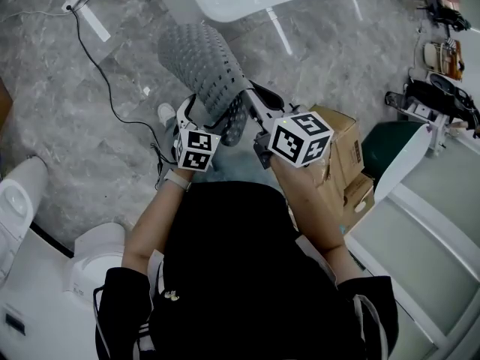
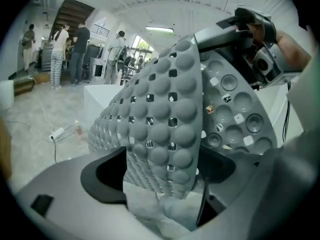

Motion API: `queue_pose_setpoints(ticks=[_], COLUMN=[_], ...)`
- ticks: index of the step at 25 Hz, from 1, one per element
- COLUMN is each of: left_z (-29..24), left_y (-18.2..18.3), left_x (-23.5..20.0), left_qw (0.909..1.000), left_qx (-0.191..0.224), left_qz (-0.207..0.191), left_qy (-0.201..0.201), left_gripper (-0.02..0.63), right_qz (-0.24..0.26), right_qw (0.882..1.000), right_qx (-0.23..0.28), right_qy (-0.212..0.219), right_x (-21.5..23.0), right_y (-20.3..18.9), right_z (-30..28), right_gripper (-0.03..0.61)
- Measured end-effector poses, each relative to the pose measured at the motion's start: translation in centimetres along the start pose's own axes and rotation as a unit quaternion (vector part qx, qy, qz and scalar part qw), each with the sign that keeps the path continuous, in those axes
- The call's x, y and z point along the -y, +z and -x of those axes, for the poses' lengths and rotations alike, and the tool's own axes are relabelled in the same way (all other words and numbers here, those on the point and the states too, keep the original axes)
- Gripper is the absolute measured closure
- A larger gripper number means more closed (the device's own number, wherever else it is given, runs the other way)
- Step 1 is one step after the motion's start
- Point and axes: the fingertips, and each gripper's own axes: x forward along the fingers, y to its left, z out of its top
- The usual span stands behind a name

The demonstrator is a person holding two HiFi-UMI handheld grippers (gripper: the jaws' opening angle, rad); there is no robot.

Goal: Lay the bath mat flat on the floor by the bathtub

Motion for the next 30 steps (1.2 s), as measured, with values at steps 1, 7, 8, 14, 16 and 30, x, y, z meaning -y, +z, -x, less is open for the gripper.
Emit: queue_pose_setpoints(ticks=[1, 7, 8, 14, 16, 30], left_z=[0.0, 0.0, 0.0, 0.9, 0.5, -1.1], left_y=[-0.2, -2.1, -2.7, -4.0, -3.7, -4.0], left_x=[-0.6, -4.7, -5.7, -11.2, -12.0, -10.0], left_qw=[1.0000, 0.9992, 0.9985, 0.9877, 0.9872, 0.9723], left_qx=[-0.006, -0.007, -0.012, -0.018, -0.022, -0.107], left_qz=[-0.006, 0.002, 0.000, -0.041, -0.062, -0.195], left_qy=[0.005, 0.039, 0.054, 0.150, 0.145, 0.071], left_gripper=[0.187, 0.195, 0.208, 0.568, 0.577, 0.581], right_qz=[0.003, 0.019, 0.022, 0.016, 0.026, 0.154], right_qw=[1.000, 0.999, 0.999, 0.999, 0.998, 0.972], right_qx=[-0.005, -0.028, -0.033, -0.049, -0.063, -0.179], right_qy=[0.002, 0.004, 0.005, 0.005, -0.002, -0.015], right_x=[-0.3, 0.1, 0.2, 1.9, 3.0, 14.0], right_y=[-0.2, -0.7, -0.8, -1.0, -1.4, -9.7], right_z=[-0.3, -0.6, -0.7, -0.3, -0.1, 1.1], right_gripper=[0.535, 0.535, 0.535, 0.534, 0.532, 0.531])
